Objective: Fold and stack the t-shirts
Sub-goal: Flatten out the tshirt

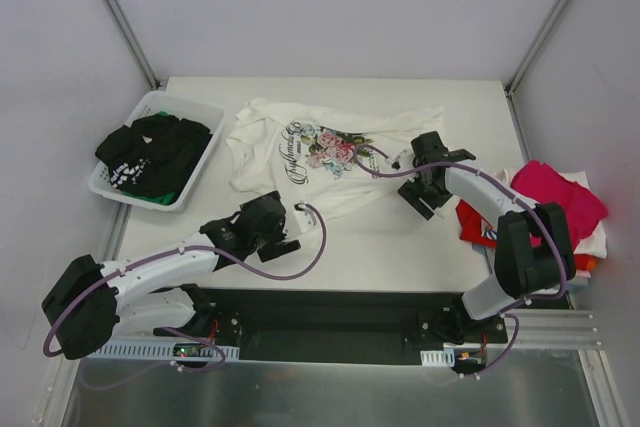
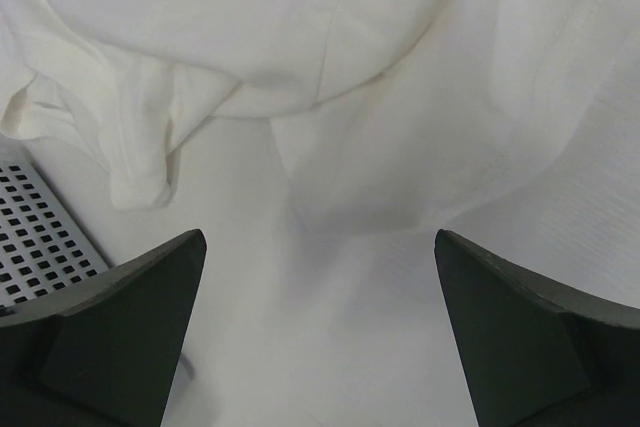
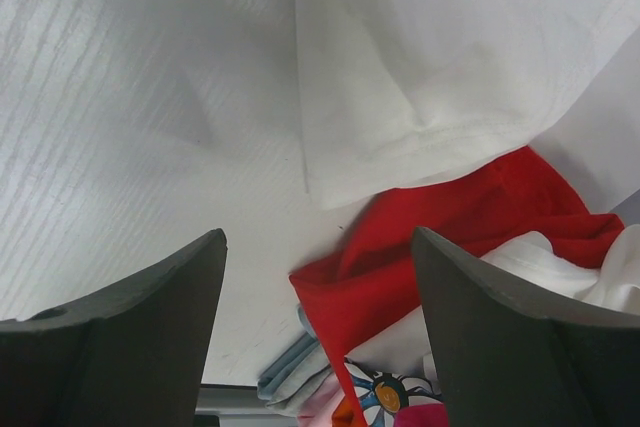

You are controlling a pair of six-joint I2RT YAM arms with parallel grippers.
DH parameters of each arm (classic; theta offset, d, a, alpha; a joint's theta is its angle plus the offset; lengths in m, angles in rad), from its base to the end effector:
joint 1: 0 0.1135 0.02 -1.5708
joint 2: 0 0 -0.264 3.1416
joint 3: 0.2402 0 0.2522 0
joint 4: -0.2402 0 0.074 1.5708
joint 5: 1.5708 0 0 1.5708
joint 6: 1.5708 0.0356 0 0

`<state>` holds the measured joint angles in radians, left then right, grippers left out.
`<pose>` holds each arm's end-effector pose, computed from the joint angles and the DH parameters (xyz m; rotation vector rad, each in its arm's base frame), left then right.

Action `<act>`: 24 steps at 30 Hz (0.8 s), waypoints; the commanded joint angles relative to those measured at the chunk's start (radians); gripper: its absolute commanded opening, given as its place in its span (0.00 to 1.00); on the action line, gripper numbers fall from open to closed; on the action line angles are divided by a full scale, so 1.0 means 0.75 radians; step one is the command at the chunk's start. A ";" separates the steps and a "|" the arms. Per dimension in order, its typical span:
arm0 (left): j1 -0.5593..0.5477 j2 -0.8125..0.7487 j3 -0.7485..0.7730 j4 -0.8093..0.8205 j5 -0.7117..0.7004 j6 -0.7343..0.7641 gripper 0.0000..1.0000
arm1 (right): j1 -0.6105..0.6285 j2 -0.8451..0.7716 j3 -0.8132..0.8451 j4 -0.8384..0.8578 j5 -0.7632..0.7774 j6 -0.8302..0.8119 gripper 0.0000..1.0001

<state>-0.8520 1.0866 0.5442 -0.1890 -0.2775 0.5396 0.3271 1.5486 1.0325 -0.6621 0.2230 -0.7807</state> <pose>0.1512 -0.1580 0.1998 1.3458 1.8319 0.1555 0.2851 0.0884 0.2083 -1.4087 2.3953 -0.4273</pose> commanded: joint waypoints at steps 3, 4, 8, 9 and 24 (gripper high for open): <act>-0.020 0.038 0.019 -0.026 0.080 -0.044 0.99 | 0.008 0.019 -0.004 0.005 -0.017 0.018 0.77; -0.020 0.048 0.021 -0.028 0.090 -0.045 0.99 | 0.008 0.027 -0.004 0.007 -0.017 0.016 0.77; -0.020 0.095 0.039 -0.024 0.100 -0.042 0.99 | 0.008 0.062 0.006 0.024 -0.007 -0.012 0.77; -0.020 0.120 0.054 -0.024 0.100 -0.038 0.99 | 0.006 0.070 0.018 0.024 -0.005 -0.018 0.76; -0.018 0.277 0.125 0.074 0.090 0.029 0.96 | -0.086 0.175 0.086 0.044 -0.044 -0.088 0.73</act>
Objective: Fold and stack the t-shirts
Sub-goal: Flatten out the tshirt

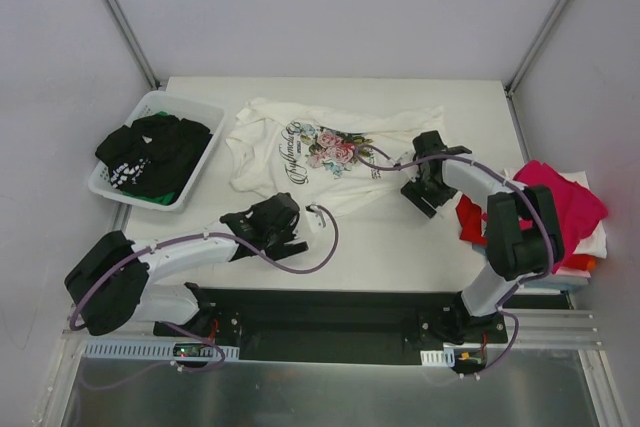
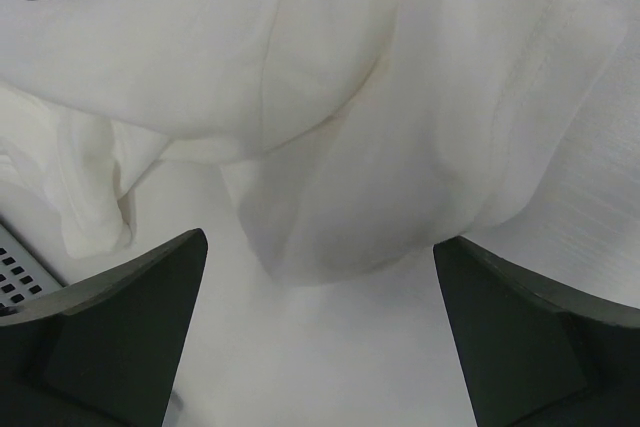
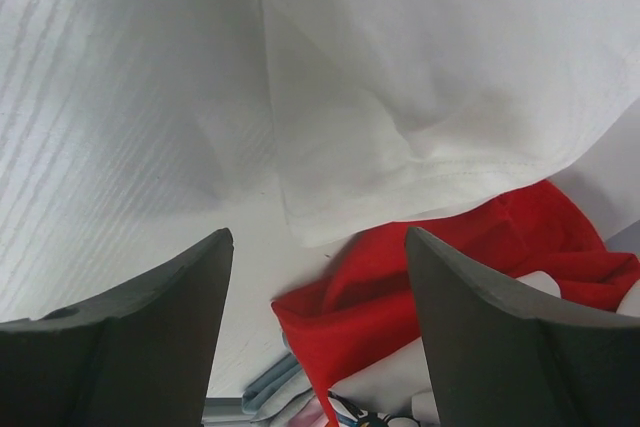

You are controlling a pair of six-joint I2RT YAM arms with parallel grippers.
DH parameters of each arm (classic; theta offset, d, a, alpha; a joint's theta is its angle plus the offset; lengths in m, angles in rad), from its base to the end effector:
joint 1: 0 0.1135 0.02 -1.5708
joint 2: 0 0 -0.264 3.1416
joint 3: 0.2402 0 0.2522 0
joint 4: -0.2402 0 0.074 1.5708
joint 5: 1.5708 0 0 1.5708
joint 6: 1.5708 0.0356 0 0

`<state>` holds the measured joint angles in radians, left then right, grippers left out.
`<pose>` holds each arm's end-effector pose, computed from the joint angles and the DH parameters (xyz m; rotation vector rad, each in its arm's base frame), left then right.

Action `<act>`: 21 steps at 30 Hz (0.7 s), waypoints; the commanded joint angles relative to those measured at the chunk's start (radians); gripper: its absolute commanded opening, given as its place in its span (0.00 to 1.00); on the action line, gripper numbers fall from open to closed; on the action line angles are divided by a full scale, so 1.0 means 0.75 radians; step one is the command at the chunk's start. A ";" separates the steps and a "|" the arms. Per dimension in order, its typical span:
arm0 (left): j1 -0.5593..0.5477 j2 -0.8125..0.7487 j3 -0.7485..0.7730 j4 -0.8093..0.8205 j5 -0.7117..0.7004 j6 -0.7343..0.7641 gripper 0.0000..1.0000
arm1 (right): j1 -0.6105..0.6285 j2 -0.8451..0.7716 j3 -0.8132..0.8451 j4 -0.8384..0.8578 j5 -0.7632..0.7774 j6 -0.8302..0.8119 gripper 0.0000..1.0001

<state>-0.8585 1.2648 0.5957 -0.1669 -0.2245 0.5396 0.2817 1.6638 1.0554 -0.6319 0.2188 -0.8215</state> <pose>0.1646 -0.1785 0.1797 1.4528 1.8886 0.1195 0.3048 0.0802 0.1827 -1.4494 2.4552 -0.4285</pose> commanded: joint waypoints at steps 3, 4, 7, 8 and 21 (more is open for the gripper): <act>-0.007 0.085 0.079 0.051 0.035 0.037 0.86 | -0.046 0.046 0.067 0.004 -0.054 -0.046 0.68; -0.007 0.095 0.083 0.051 0.042 0.033 0.81 | -0.050 0.050 0.070 0.006 -0.056 -0.050 0.67; -0.007 0.134 0.095 0.051 0.056 0.035 0.69 | -0.063 0.066 0.072 0.008 -0.069 -0.058 0.61; -0.007 0.146 0.102 0.053 0.056 0.035 0.66 | -0.065 0.070 0.070 0.008 -0.073 -0.060 0.59; -0.007 0.148 0.079 0.051 0.066 0.017 0.61 | -0.091 0.103 0.043 0.020 -0.148 -0.068 0.55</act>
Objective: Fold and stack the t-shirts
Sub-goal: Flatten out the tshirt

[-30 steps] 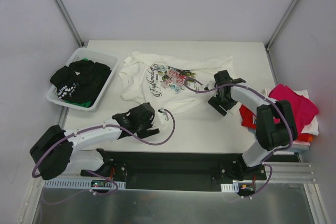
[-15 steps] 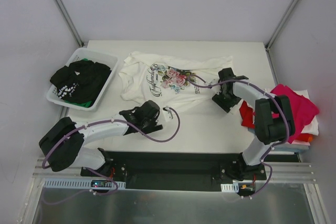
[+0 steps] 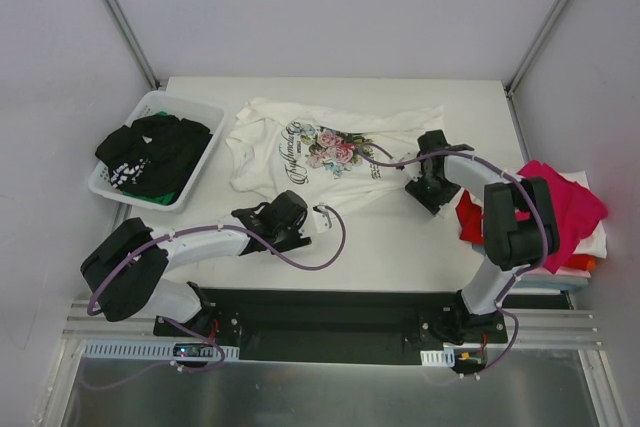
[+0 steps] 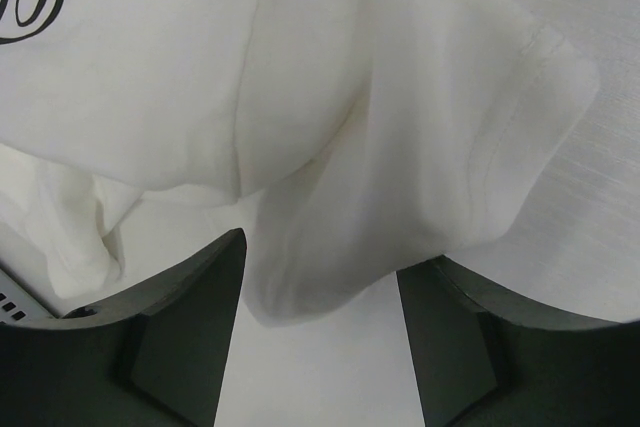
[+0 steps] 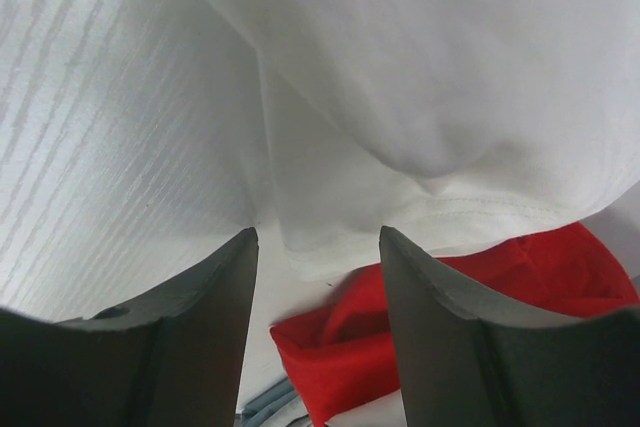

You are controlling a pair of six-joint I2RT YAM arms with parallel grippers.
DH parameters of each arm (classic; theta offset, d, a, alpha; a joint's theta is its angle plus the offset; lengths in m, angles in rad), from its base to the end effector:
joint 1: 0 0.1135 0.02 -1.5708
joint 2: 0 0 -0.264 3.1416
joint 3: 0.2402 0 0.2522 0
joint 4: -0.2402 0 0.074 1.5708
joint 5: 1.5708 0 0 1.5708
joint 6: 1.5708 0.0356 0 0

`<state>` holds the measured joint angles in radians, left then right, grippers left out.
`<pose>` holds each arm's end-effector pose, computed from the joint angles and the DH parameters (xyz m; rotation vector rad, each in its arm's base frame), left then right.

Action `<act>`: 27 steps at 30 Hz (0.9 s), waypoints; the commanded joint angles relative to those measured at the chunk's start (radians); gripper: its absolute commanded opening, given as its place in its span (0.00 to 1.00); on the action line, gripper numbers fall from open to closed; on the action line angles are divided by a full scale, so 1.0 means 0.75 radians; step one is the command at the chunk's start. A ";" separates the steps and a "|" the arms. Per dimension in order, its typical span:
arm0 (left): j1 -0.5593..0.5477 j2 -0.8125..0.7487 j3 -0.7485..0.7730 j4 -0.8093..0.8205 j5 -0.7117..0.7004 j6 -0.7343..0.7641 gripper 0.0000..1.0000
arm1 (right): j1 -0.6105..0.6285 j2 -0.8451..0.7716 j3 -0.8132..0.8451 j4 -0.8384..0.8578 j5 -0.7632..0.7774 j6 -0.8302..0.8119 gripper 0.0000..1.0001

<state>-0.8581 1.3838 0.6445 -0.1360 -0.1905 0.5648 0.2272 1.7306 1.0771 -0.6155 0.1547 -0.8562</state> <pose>0.1765 -0.1940 0.1685 1.5202 1.8921 0.1008 0.3183 0.0680 0.1686 -1.4569 2.4870 -0.3480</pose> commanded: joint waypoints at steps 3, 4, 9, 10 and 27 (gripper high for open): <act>-0.007 -0.010 0.016 0.007 0.021 -0.019 0.61 | -0.039 0.016 0.012 -0.002 -0.112 -0.041 0.55; -0.007 -0.010 0.016 0.007 0.021 -0.019 0.61 | -0.053 0.016 0.010 0.000 -0.126 -0.045 0.54; -0.007 0.000 0.020 0.010 0.019 -0.027 0.57 | -0.092 0.032 0.004 0.001 -0.186 -0.057 0.51; -0.007 0.004 0.020 0.010 0.021 -0.029 0.55 | -0.094 0.032 0.002 0.001 -0.188 -0.055 0.49; -0.005 -0.047 -0.033 0.007 -0.006 -0.060 0.00 | -0.131 -0.061 -0.053 -0.044 -0.178 -0.055 0.01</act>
<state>-0.8581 1.3987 0.6361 -0.1337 -0.1844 0.5323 0.1417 1.7363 1.0637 -0.6022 0.0303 -0.8925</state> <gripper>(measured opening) 0.012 0.021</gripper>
